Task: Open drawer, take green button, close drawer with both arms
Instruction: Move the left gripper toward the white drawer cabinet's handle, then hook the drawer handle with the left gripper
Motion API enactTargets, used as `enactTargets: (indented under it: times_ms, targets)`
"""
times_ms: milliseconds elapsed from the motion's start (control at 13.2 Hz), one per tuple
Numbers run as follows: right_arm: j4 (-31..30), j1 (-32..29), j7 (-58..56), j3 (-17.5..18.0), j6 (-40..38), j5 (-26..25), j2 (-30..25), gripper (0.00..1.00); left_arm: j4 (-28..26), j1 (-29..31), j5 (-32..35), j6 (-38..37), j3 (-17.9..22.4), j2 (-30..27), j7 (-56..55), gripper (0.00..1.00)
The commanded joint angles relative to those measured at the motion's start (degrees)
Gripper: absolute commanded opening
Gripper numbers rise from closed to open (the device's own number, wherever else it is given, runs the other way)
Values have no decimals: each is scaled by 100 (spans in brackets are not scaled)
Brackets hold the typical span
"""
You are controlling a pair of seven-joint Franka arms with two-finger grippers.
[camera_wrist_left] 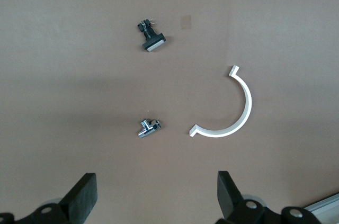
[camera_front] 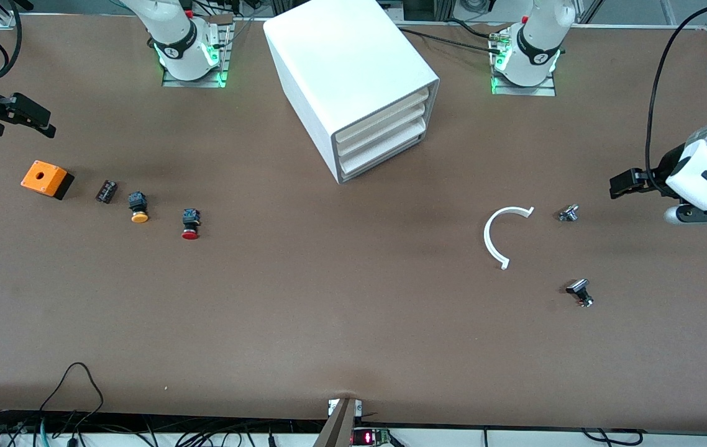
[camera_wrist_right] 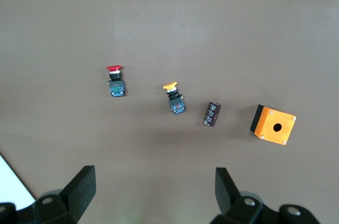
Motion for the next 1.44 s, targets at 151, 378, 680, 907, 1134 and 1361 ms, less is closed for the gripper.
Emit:
enactTargets:
  times_ms: [151,378,680,907,1134,1361]
  targets:
    - [130,-26,92,2,-56,-3,118,100,167,-24,-291,-110,-11,320,-102,100]
    - [148,-44,83,-33,-47,-3,171,100,114,-33,-614,-102,-55,478,-129,100]
    - [587,-44,65,-25,-126,5,417,100,88,-138,-1492,-84,-133,960,-129,100]
    - [622,0,83,19,-82,-20,671,100,79,-138,-1925,-14,-475,1347,-129,100]
    - [930,26,65,37,-117,-12,1084,100,-630,-392,-2810,521,-555,1568,-50,100]
    - [939,105,83,11,-3,84,1182,100,-1124,-586,-3742,575,-950,1813,-33,100]
